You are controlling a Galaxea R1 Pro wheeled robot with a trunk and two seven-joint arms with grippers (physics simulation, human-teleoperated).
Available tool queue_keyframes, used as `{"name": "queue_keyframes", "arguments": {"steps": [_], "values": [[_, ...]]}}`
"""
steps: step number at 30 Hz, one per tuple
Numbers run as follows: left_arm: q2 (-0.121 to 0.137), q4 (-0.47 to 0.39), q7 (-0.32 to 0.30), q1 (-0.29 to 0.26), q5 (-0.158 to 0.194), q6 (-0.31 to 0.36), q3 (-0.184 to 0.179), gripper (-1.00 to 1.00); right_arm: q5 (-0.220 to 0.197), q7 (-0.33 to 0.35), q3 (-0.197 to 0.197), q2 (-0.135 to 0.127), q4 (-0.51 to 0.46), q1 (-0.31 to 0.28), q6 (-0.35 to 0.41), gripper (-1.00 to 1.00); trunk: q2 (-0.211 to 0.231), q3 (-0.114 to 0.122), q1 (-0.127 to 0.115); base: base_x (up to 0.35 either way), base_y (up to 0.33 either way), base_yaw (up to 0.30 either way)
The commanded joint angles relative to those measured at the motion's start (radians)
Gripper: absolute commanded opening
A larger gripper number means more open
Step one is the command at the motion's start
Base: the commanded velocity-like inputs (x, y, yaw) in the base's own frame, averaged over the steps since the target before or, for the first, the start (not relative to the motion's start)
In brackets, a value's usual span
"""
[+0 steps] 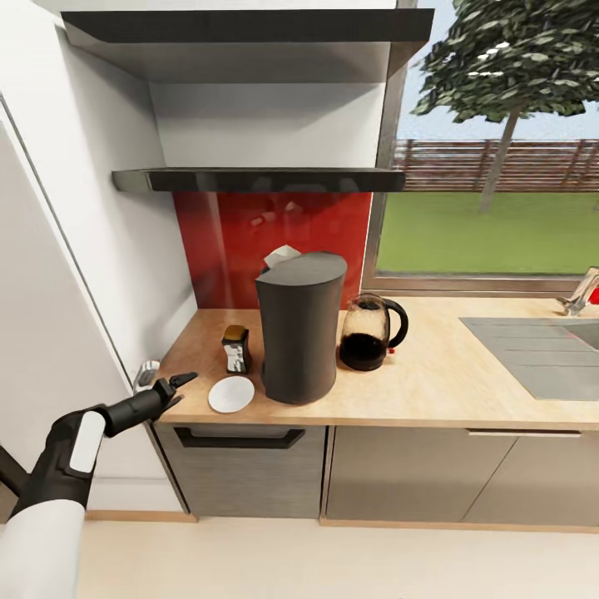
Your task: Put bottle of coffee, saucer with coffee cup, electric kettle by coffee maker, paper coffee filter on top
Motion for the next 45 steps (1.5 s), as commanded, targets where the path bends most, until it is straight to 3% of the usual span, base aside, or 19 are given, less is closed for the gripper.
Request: {"name": "queue_keyframes", "arguments": {"steps": [1,8,14,21,24,28,31,34,37,41,45], "values": [[0.010,0.000,-0.039,-0.001,-0.004,0.005,0.002,1.00,-0.011,0.004,0.008,0.000,0.001,-0.001,-0.004,1.00,-0.002,-0.002,0.001,-0.004,0.000,0.000],[0.058,0.001,-0.221,0.033,-0.011,0.007,0.000,1.00,-0.011,0.004,0.009,0.004,0.001,-0.001,-0.004,1.00,-0.002,-0.002,0.001,-0.001,0.000,0.000],[0.067,0.001,-0.348,0.144,-0.015,0.006,0.000,1.00,-0.011,0.004,0.009,0.005,0.001,-0.001,-0.004,1.00,-0.002,-0.002,0.001,0.000,0.000,0.000],[0.096,0.004,-0.401,0.338,-0.022,-0.014,-0.008,1.00,-0.011,0.004,0.009,0.005,0.001,-0.001,-0.004,1.00,-0.002,-0.002,0.001,0.000,0.000,0.000],[0.099,0.012,-0.405,0.433,-0.039,-0.073,-0.014,1.00,-0.011,0.004,0.008,0.006,0.000,-0.001,-0.004,1.00,-0.002,-0.002,0.001,0.000,0.000,0.000],[0.099,0.019,-0.405,0.558,-0.092,-0.185,-0.032,1.00,-0.011,0.004,0.008,0.007,0.000,-0.001,-0.004,1.00,-0.002,-0.002,0.001,0.000,0.000,0.000],[0.097,0.037,-0.396,0.621,-0.174,-0.283,-0.041,1.00,-0.011,0.004,0.008,0.007,0.000,-0.001,-0.004,1.00,-0.002,-0.002,0.001,0.000,0.000,0.000],[0.094,0.127,-0.357,0.653,-0.318,-0.413,-0.037,1.00,-0.011,0.004,0.007,0.007,0.000,-0.001,-0.005,1.00,-0.002,-0.002,0.001,0.000,0.000,0.000],[0.090,0.244,-0.283,0.661,-0.420,-0.519,-0.033,1.00,-0.011,0.004,0.006,0.006,0.000,-0.001,-0.005,1.00,-0.002,-0.002,0.001,0.000,0.000,0.000],[0.077,0.369,-0.161,0.663,-0.479,-0.648,-0.036,1.00,-0.012,0.004,0.004,0.004,0.000,-0.001,-0.005,1.00,-0.002,-0.002,0.001,0.000,0.000,0.000],[0.044,0.467,0.037,0.665,-0.519,-0.772,-0.047,1.00,-0.012,0.004,0.003,0.002,-0.001,-0.001,-0.005,1.00,-0.002,-0.002,0.001,0.000,0.000,0.000]]}}
